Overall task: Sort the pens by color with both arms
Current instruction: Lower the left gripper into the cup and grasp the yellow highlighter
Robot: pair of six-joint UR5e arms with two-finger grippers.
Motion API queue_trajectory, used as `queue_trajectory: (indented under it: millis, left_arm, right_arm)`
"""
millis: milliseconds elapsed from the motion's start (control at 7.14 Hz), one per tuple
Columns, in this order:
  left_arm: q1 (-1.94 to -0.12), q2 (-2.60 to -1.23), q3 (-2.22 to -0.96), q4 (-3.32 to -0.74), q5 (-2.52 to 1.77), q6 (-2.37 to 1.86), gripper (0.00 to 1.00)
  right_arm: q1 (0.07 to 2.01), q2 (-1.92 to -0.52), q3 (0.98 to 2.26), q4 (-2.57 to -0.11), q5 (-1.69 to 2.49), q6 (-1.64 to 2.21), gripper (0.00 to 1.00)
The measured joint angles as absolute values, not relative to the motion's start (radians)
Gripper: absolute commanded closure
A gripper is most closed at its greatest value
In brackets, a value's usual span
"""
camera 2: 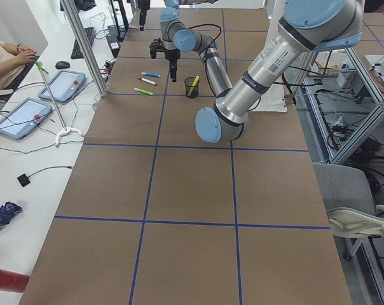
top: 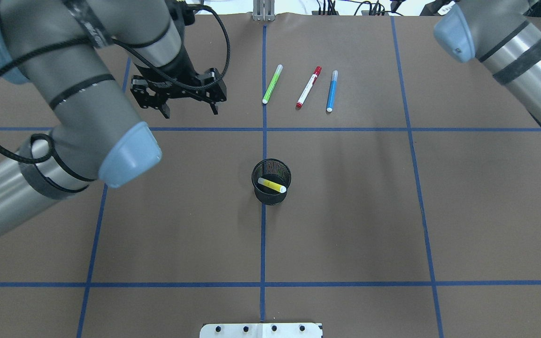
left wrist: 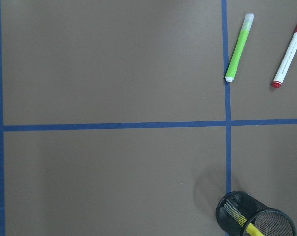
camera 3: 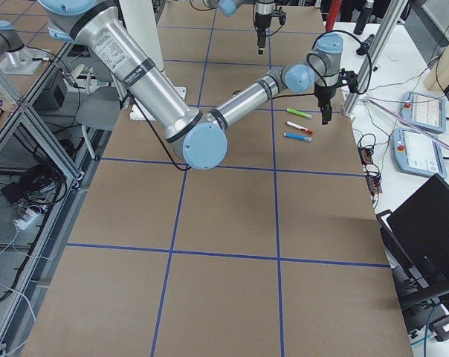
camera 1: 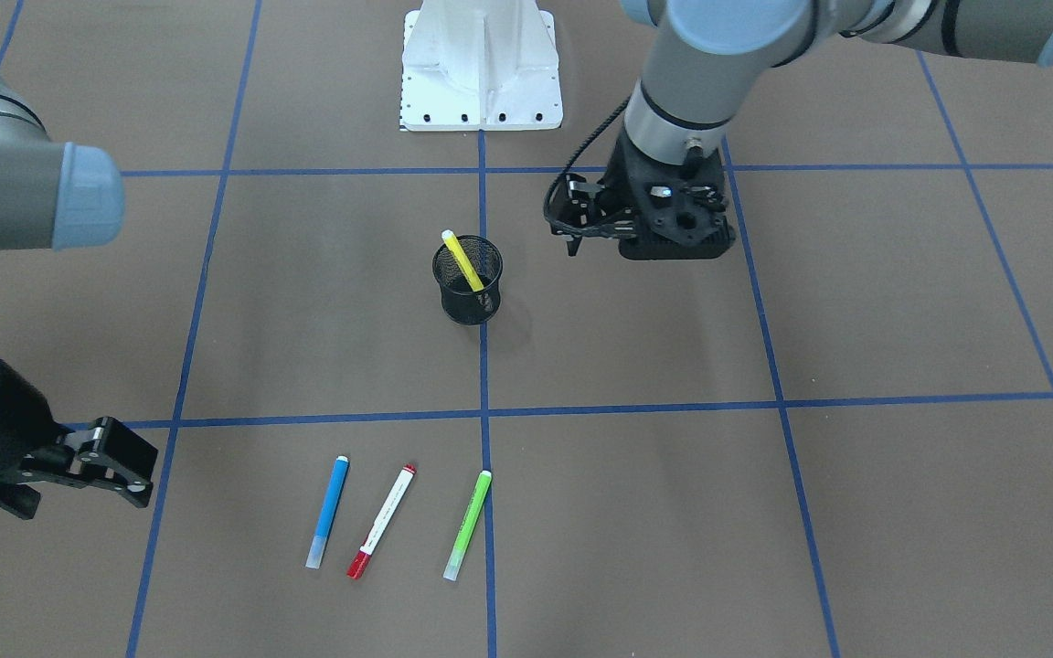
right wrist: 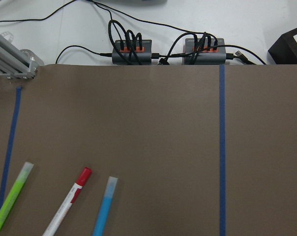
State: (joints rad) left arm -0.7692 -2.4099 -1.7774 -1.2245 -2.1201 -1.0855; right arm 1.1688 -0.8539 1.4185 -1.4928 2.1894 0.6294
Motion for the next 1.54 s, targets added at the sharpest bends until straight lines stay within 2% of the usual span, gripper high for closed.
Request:
queue_trajectory:
  millis: [420, 560, 840, 1261, 1401, 1541]
  left_arm:
    - [-0.623, -2.525, -1.672, -1.189, -2.061, -1.311, 0.07]
    - [-0.582, -2.562, -1.62, -1.193, -2.048, -1.378, 0.12]
    - [-0.528, -2.598, -1.546, -1.226, -2.038, -1.475, 0.22]
    - [-0.507, -2.611, -1.448, -1.331, -2.036, -1.519, 0.28]
    - [-0.507, -2.611, -1.435, -1.345, -2.031, -1.517, 0.35]
    - [-0.505, -2.611, -1.427, -1.355, -2.022, -1.512, 0.47]
  right_arm:
    - [1.248, -0.98, 1.444, -1.494, 2.268, 0.371, 0.0]
    - [1.263, -1.01, 1.453, -1.494, 2.28, 0.325, 0.0]
    - [1.272, -1.044, 1.475, -1.494, 2.282, 0.295, 0.0]
    - [1.271, -1.052, 1.484, -1.493, 2.267, 0.291, 0.0]
    - [1.267, -1.052, 1.484, -1.493, 2.259, 0.291, 0.0]
    - [1.263, -1.052, 1.484, -1.493, 2.251, 0.291, 0.0]
